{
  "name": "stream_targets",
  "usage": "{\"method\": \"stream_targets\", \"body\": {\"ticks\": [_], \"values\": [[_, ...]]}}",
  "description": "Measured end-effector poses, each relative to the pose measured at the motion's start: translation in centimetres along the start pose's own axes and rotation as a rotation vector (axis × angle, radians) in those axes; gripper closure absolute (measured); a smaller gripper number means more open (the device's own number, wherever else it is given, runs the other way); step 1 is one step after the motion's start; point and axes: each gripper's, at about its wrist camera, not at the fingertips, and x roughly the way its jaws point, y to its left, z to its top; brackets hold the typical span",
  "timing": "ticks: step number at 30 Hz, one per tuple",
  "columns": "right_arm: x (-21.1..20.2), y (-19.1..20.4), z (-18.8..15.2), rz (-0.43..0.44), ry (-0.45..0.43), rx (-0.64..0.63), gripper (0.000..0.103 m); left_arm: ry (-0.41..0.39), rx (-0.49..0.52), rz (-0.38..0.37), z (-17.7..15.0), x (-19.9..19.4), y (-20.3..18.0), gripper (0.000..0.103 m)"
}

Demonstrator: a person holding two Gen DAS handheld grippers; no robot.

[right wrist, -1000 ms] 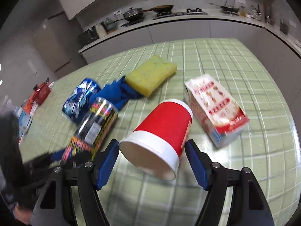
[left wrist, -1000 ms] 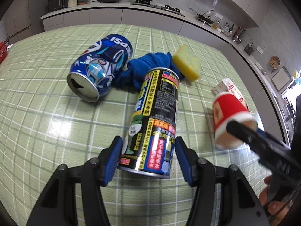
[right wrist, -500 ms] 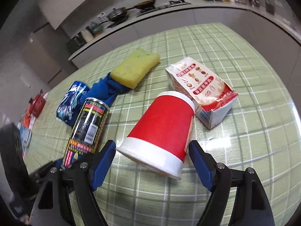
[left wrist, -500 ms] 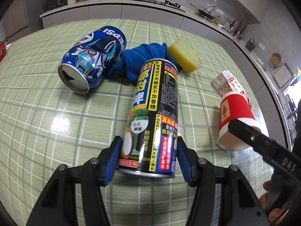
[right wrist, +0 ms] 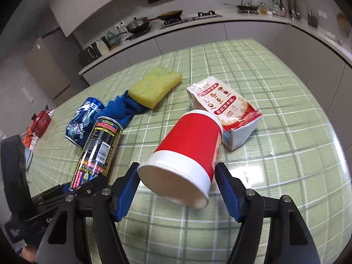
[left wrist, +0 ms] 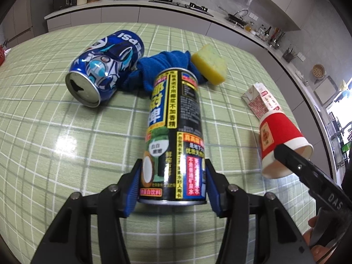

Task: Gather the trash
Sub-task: 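Grasp the black drink can with left tool while right tool grasps the red paper cup, then carry the black can and red cup in both tools over the bin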

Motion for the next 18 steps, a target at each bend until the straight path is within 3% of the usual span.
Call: {"method": "stream_targets", "body": {"ticks": [13, 18], "values": [[-3.8, -1.1, -1.1, 0.036, -0.056, -0.033, 0.033, -0.082, -0.007, -0.009, -2.0, -2.7, -1.6, 0.05], [-5.8, -3.2, -1.5, 0.042, -0.084, -0.026, 0.033, -0.109, 0.025, -0.009, -2.6, -3.7, -4.3, 0.05]]}}
